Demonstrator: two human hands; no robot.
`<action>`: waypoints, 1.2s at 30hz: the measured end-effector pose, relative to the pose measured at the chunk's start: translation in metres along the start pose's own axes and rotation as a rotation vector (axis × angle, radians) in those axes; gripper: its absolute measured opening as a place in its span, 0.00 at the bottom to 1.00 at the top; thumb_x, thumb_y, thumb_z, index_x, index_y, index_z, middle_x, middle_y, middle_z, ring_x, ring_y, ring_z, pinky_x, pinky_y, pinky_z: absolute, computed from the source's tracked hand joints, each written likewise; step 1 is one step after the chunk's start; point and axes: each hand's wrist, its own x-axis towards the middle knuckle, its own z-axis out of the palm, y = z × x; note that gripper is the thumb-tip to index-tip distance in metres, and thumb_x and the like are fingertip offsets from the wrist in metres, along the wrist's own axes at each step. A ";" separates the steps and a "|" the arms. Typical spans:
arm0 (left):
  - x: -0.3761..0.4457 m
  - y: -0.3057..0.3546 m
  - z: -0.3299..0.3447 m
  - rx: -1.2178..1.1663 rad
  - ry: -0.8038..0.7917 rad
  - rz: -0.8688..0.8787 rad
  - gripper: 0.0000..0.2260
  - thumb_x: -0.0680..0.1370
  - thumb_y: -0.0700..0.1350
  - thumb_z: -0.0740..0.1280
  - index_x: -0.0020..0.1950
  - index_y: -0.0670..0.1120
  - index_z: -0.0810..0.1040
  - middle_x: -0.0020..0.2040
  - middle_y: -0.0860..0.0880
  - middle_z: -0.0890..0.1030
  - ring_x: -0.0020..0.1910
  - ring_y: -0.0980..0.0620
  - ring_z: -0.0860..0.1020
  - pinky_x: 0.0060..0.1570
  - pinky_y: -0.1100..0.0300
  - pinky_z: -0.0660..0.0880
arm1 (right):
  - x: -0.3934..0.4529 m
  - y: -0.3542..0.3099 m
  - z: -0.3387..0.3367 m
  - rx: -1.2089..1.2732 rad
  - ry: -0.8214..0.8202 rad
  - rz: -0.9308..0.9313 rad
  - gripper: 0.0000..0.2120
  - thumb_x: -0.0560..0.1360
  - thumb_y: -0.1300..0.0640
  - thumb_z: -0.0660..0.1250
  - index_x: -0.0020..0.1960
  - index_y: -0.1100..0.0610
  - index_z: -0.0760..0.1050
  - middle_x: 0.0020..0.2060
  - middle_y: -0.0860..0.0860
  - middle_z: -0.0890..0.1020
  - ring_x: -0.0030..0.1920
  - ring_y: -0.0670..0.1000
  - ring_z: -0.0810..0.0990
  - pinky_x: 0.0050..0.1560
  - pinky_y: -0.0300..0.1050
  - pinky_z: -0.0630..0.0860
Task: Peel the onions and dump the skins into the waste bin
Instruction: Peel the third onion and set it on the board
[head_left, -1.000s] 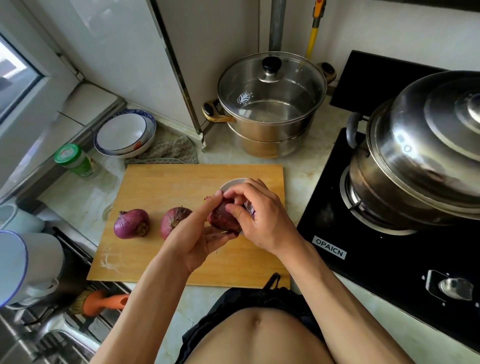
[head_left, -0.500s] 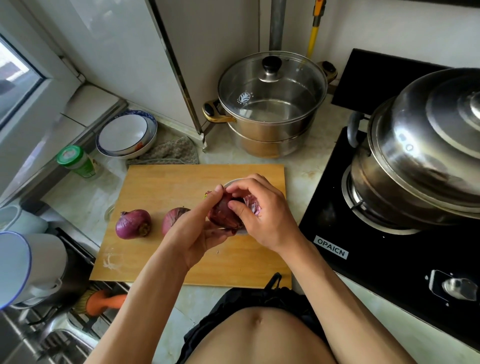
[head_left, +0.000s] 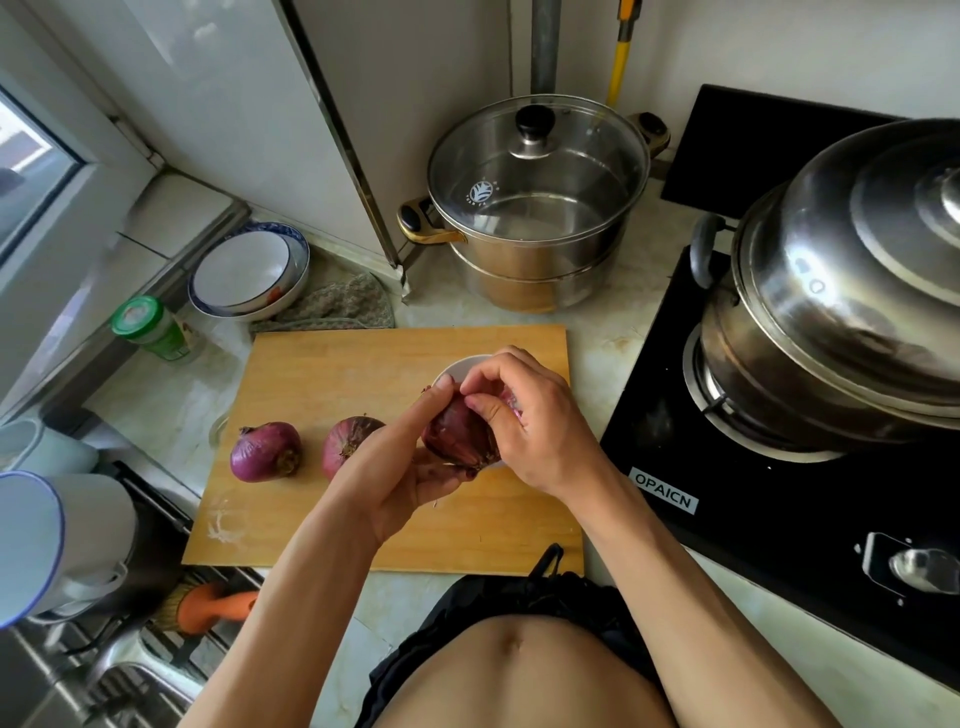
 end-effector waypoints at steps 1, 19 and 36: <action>0.001 0.000 0.000 -0.010 -0.001 0.002 0.26 0.68 0.64 0.72 0.53 0.43 0.83 0.36 0.42 0.83 0.31 0.48 0.81 0.29 0.62 0.81 | 0.000 0.000 -0.001 0.009 0.008 -0.004 0.02 0.76 0.65 0.68 0.49 0.62 0.78 0.45 0.43 0.75 0.48 0.43 0.75 0.52 0.31 0.69; 0.010 -0.003 -0.010 -0.231 0.074 0.026 0.34 0.68 0.64 0.72 0.64 0.40 0.80 0.43 0.42 0.84 0.34 0.51 0.82 0.32 0.61 0.81 | -0.003 -0.001 -0.012 0.235 0.065 0.172 0.05 0.78 0.61 0.67 0.51 0.53 0.78 0.47 0.45 0.81 0.51 0.45 0.81 0.52 0.42 0.78; 0.010 -0.003 -0.017 -0.322 0.115 0.099 0.32 0.70 0.60 0.72 0.65 0.38 0.79 0.41 0.43 0.86 0.38 0.49 0.86 0.35 0.60 0.82 | 0.000 0.013 -0.016 0.413 0.279 0.484 0.09 0.79 0.64 0.67 0.48 0.50 0.79 0.44 0.46 0.82 0.45 0.40 0.81 0.47 0.35 0.77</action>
